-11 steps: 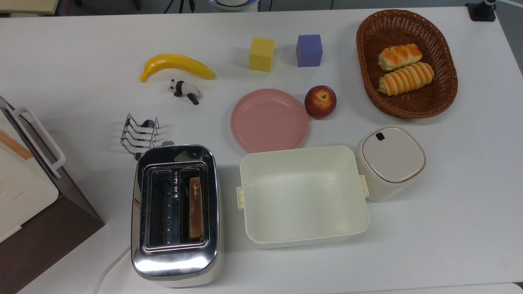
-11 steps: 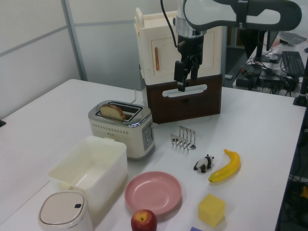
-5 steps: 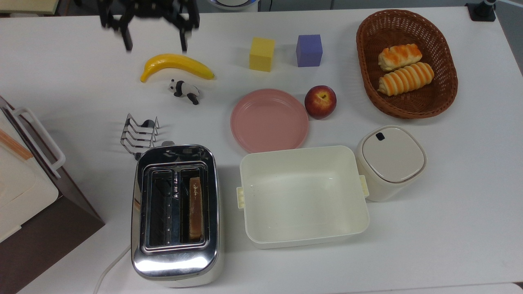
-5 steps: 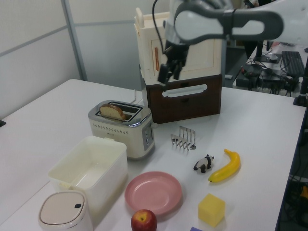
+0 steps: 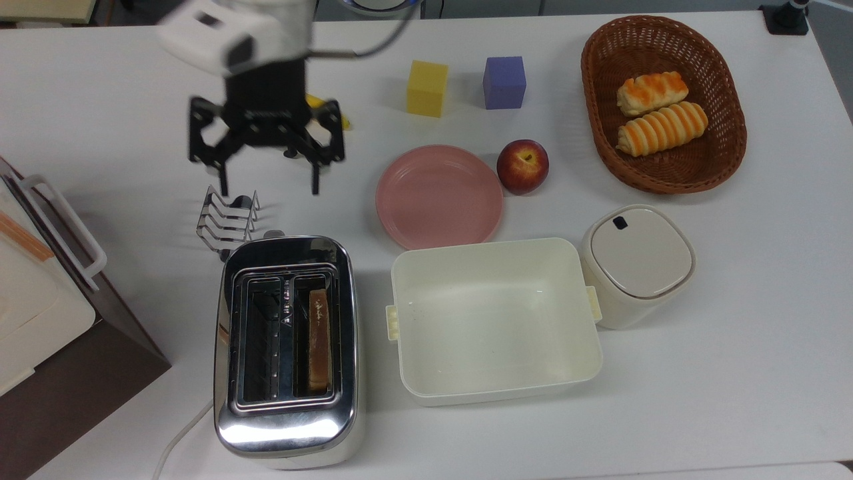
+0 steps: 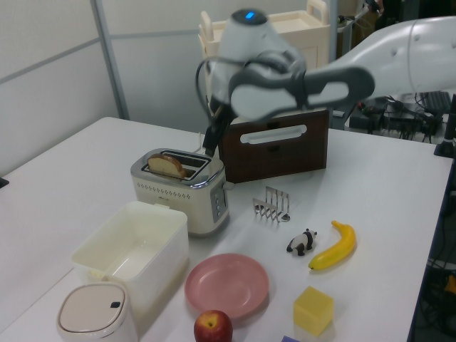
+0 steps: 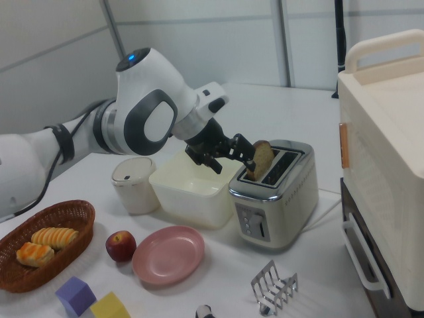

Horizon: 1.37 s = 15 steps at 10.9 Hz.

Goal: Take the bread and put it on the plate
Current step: 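Lower the open gripper over the bread slice in the toaster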

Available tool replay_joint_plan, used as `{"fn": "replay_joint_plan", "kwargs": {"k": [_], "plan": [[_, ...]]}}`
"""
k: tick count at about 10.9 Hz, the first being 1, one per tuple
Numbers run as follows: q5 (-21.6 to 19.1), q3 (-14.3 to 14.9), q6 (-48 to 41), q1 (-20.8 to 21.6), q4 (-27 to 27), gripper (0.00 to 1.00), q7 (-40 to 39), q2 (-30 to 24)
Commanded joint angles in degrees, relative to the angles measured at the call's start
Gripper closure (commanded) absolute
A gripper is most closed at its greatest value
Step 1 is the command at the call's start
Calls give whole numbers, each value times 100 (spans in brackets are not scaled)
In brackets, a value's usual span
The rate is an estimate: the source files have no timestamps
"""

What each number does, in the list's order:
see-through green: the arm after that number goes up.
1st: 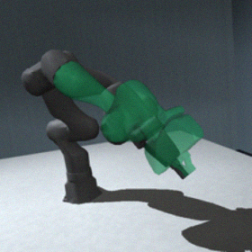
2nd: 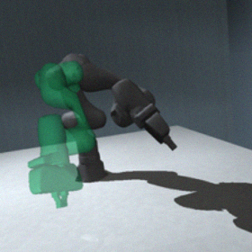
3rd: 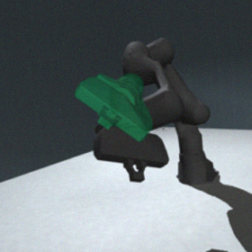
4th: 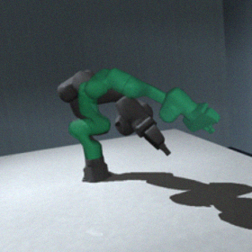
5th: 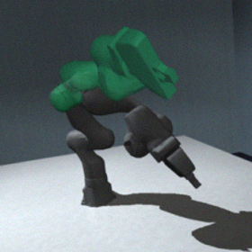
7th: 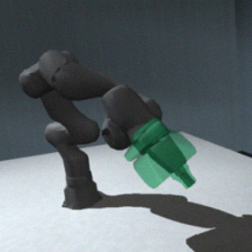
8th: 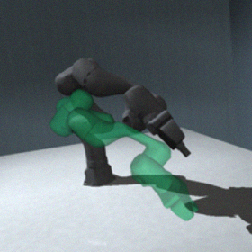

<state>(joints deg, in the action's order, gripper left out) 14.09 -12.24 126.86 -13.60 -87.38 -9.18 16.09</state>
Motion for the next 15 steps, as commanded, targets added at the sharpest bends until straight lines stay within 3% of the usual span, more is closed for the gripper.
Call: {"fn": "replay_joint_plan", "kwargs": {"k": [1, 4, 8, 12, 15], "plan": [[612, -736, 84, -416, 291, 0, 1105, 281], [131, -386, 102, -197, 335, 0, 2164, 298], [111, -349, 681, -178, 582, 0, 2420, 632], [103, -349, 682, -38, 555, 0, 2482, 659], [94, 55, 682, 348, 555, 0, 2500, 659]]}}
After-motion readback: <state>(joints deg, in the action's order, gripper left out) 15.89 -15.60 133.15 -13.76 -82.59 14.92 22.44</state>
